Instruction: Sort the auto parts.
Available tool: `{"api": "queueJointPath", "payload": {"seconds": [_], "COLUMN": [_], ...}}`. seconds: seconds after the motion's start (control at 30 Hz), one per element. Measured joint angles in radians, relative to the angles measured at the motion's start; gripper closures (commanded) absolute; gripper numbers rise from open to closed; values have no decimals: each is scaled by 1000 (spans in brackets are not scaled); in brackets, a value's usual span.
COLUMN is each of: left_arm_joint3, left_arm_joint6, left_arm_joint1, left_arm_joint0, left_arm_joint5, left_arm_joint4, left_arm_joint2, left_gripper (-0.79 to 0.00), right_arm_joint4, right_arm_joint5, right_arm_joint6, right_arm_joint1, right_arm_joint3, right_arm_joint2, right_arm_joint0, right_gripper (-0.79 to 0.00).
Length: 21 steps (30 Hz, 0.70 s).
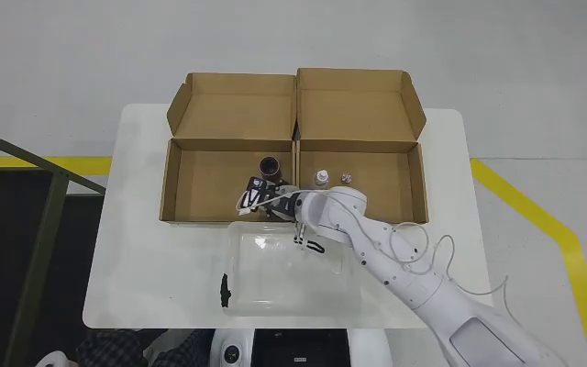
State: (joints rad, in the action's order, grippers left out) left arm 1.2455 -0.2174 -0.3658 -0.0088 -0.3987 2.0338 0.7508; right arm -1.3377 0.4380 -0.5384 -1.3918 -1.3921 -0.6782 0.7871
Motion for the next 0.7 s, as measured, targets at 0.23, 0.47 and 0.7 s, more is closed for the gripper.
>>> {"api": "queueJointPath", "payload": {"seconds": [0.23,0.47,0.7], "left_arm_joint3": [0,0,0], "left_arm_joint6": [0,0,0], "left_arm_joint1": [0,0,0], "left_arm_joint0": [0,0,0], "left_arm_joint5": [0,0,0], "left_arm_joint4": [0,0,0], "left_arm_joint2": [0,0,0], "left_gripper": [-785,-785,-785], "right_arm_joint4": [1,-2,-5], "right_arm_joint5": [15,27,39], "right_arm_joint6": [-4,-6,-2], "right_arm_joint1": [-8,-14,-16], "right_arm_joint3": [17,23,24], "right_arm_joint2": [0,-5,-17], "right_arm_joint0": [-5,-6,-1], "right_gripper": [-206,-262,-268]}}
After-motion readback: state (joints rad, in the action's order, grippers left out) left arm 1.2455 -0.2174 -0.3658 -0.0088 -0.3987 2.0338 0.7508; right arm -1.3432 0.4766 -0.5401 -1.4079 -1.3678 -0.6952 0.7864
